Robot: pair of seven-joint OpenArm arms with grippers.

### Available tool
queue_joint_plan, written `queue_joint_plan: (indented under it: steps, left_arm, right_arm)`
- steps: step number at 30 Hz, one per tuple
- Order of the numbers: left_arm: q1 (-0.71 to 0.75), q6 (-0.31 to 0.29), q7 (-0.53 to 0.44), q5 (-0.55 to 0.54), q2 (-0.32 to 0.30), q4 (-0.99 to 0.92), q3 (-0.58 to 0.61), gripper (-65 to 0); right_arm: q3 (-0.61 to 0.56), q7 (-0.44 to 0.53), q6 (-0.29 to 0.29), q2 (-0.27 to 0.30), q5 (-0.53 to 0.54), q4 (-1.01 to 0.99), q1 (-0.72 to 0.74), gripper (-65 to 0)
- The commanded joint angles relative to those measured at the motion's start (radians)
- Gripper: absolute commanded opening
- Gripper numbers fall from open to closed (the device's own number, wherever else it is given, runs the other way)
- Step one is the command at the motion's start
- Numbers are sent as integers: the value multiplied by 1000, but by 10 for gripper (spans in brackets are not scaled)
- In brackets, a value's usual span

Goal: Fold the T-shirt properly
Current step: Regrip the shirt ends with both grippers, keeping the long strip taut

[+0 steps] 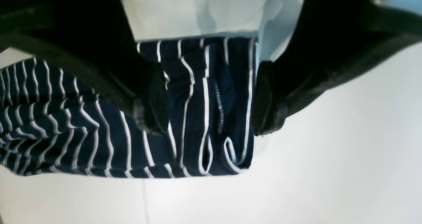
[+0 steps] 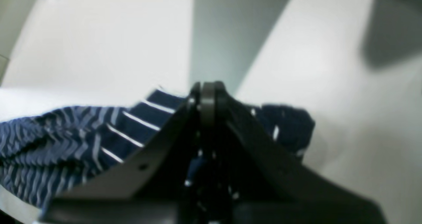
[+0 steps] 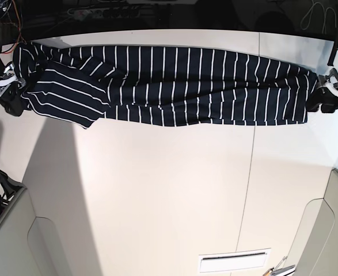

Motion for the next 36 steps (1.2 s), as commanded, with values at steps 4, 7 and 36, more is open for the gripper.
queue_joint_plan:
  steps: [4, 7, 36]
  left_arm:
    - [-5, -6, -49, 29, 10, 2, -7, -226]
    - [-5, -7, -53, 29, 19, -21, 4, -226]
    - [-42, -7, -242, 243, 18, -177, 143, -226]
  right_arm:
    - [-4, 9, 7, 16, 16, -43, 5, -650]
    - [-6, 8, 7, 16, 18, -90, 5, -650]
    - [-7, -21, 8, 16, 80, -163, 5, -650]
